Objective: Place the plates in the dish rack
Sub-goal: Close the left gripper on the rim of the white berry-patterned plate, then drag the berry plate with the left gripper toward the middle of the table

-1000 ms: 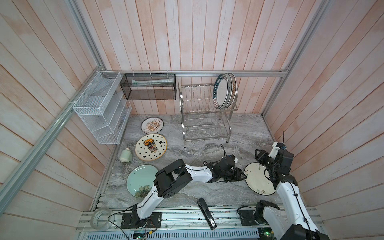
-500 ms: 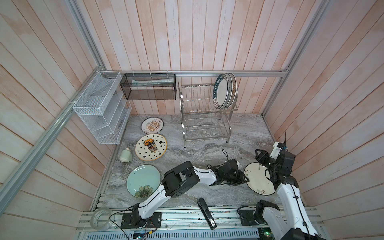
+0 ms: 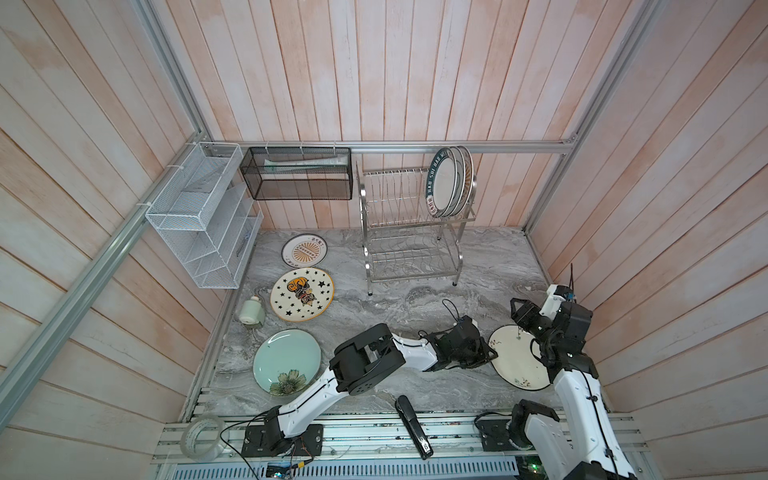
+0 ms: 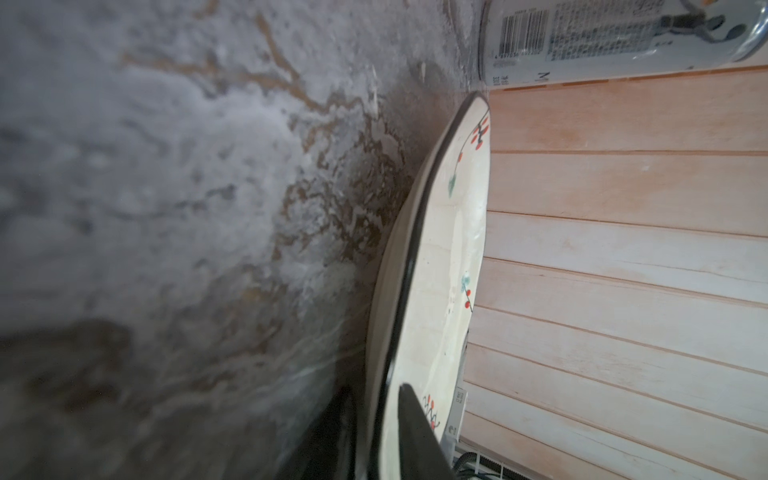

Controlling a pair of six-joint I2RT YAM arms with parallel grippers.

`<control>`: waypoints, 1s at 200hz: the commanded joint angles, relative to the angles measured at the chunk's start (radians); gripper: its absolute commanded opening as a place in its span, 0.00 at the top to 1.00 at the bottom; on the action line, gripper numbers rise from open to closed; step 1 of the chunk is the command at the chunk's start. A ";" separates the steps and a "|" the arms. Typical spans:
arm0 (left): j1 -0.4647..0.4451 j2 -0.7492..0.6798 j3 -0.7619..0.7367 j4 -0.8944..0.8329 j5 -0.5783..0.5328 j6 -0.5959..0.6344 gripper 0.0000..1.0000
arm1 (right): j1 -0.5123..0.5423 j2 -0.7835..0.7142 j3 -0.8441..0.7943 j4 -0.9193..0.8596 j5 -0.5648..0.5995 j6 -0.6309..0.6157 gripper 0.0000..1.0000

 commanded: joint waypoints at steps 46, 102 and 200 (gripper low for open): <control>0.003 -0.020 -0.009 -0.029 -0.092 0.040 0.91 | -0.005 -0.030 0.026 -0.031 -0.017 -0.001 0.47; 0.047 -0.154 -0.154 -0.040 -0.144 0.085 0.96 | -0.004 -0.031 0.026 -0.024 -0.025 0.000 0.47; 0.149 -0.437 -0.503 -0.007 -0.095 0.241 0.98 | -0.005 -0.019 0.015 0.006 -0.066 -0.016 0.47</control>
